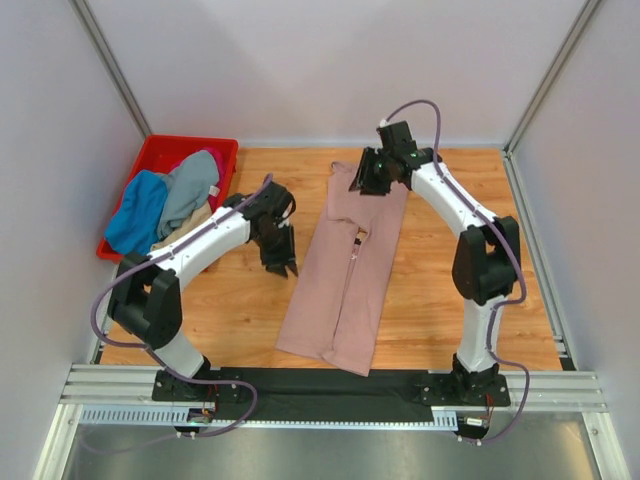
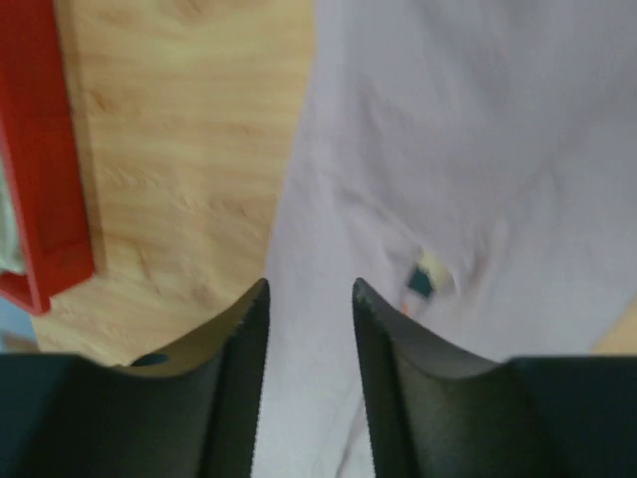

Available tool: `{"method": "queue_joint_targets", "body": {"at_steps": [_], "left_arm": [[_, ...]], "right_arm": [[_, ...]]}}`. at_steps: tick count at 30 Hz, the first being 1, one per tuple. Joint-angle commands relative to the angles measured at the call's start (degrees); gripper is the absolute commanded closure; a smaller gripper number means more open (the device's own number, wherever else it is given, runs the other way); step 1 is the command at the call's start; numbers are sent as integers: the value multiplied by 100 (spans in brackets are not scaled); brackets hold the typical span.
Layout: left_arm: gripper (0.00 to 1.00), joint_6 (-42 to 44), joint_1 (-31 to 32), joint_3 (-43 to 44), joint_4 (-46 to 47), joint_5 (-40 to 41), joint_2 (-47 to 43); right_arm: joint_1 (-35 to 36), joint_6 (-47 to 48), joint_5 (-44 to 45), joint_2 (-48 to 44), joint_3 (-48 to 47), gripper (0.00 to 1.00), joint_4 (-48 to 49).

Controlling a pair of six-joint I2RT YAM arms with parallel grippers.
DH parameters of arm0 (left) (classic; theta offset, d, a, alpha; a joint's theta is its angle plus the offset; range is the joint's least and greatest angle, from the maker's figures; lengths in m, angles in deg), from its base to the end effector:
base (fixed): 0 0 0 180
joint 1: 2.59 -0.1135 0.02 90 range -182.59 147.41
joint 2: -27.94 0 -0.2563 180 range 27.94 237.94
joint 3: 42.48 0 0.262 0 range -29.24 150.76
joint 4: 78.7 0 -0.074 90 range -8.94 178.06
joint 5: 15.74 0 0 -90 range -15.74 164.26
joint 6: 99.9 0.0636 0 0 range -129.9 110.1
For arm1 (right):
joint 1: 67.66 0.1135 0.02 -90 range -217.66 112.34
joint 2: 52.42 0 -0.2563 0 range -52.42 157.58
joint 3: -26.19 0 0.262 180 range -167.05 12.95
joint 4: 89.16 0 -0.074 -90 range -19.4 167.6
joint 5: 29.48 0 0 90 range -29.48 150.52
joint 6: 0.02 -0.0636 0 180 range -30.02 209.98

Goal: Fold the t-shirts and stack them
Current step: Fold the tshirt

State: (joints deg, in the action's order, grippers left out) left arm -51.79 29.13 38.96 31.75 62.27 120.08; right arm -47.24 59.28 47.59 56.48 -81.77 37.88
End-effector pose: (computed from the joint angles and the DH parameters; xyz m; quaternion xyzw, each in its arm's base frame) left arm 0.2568 -0.1743 0.1867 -0.0790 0.9878 -0.1340 0.0053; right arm 0.4122 0.1686 0.2418 0.0499 0.9441 0.2294 0.2316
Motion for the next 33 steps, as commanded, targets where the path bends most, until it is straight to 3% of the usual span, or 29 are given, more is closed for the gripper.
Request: {"method": "queue_joint_targets", "body": {"at_steps": [1, 2, 3, 7, 12, 16, 21, 27, 33], "left_arm": [[63, 49, -43, 877, 646, 251, 321], [64, 67, -61, 1296, 848, 102, 653], [66, 84, -87, 1527, 1137, 83, 830], [73, 85, -272, 2556, 1798, -136, 1858], [76, -398, -658, 3242, 3124, -830, 3107], [76, -610, -808, 3769, 3636, -1340, 3924], [75, -575, -826, 4736, 3329, -1482, 4760], [75, -663, -817, 4737, 3004, -1245, 4963], [73, -409, -843, 4606, 2249, -735, 4709]], "right_arm": [[-30, 231, -16, 981, -1511, 62, 413], [-39, 231, -43, 1480, -2132, 66, 369], [-39, 231, -43, 1720, -2400, 73, 360], [-91, 161, -209, 2853, -3377, 86, 727], [-241, -68, -562, 3461, -3466, 92, 1835], [-311, -42, -509, 3918, -3632, 94, 2485], [-329, -225, -904, 4296, -3861, 94, 3049], [-320, -560, -1079, 4508, -3923, 94, 3559], [-372, -490, -1194, 4193, -3747, 89, 3420]]}}
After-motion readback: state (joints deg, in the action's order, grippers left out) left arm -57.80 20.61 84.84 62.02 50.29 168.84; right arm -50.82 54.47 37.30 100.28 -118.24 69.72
